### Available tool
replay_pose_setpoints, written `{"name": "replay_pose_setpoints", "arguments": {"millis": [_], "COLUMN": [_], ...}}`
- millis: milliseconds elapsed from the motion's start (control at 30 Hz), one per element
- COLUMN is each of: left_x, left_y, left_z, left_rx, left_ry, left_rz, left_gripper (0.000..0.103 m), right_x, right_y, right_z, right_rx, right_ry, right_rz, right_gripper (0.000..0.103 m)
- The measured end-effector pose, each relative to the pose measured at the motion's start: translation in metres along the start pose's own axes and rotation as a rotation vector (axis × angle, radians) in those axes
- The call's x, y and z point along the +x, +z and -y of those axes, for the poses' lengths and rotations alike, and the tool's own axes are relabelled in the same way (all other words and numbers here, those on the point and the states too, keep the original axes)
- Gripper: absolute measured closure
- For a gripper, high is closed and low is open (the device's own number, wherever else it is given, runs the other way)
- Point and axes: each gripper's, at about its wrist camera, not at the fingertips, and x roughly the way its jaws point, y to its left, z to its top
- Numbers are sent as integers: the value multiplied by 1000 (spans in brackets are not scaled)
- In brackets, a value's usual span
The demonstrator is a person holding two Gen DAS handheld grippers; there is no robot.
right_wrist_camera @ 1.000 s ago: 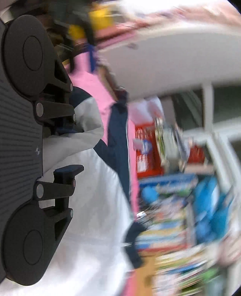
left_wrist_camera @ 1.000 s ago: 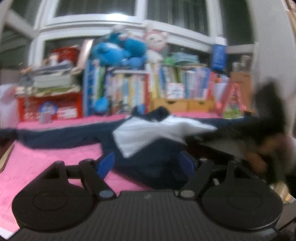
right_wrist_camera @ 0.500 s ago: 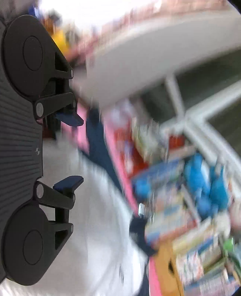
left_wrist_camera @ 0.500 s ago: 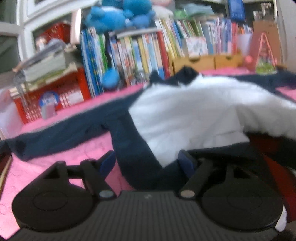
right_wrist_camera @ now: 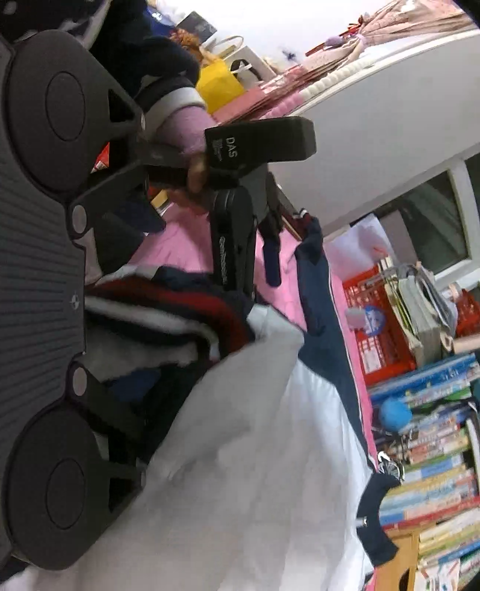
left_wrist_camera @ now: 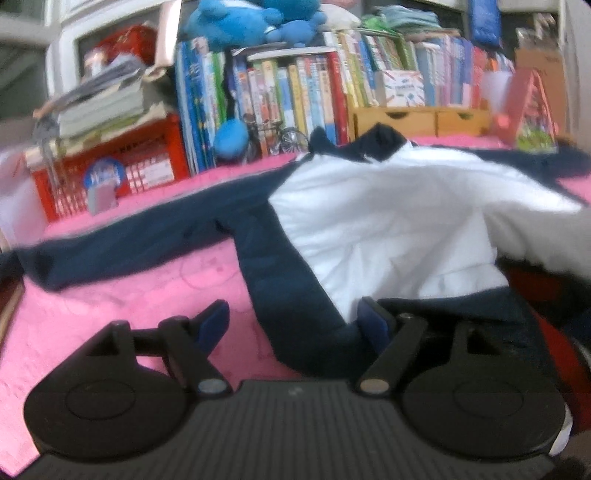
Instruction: Fold clothes
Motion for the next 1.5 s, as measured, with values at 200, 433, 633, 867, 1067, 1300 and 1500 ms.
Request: {"name": "replay_pose_setpoints", "arguments": {"millis": [200,433,633,867,1067,1300,1500], "left_x": [2,2,2,2,1,1,1], "left_y": [-2,-4,-4,-5,-4,-5,-6], "left_z": [-10,-8,-7,-6,-6,-7,-6], "left_rx": [-53,-57,-58,-64,-62,-62,-64], "left_ry": [-36,-26,-19,-15,-13,-12,-7], "left_rz": [-1,8,6,12,9,12,16], "left_gripper": [26,24,24,24,24,24,24], "right_x": [25,-30,-60,-55,-7,5,3], "right_y": [8,-6,-12,-26,-54,-51,-55], "right_z": [11,-44,-67,-29,-41,-44,-39], "right_rx": [114,-136,-283,-360,-670,-694,-695], "right_ry": [166,354,295,-290,-443,-473,-536], "right_rz": [95,130,195,184,102,133,144], "right_gripper": [18,19,5,23,38,60,56]}}
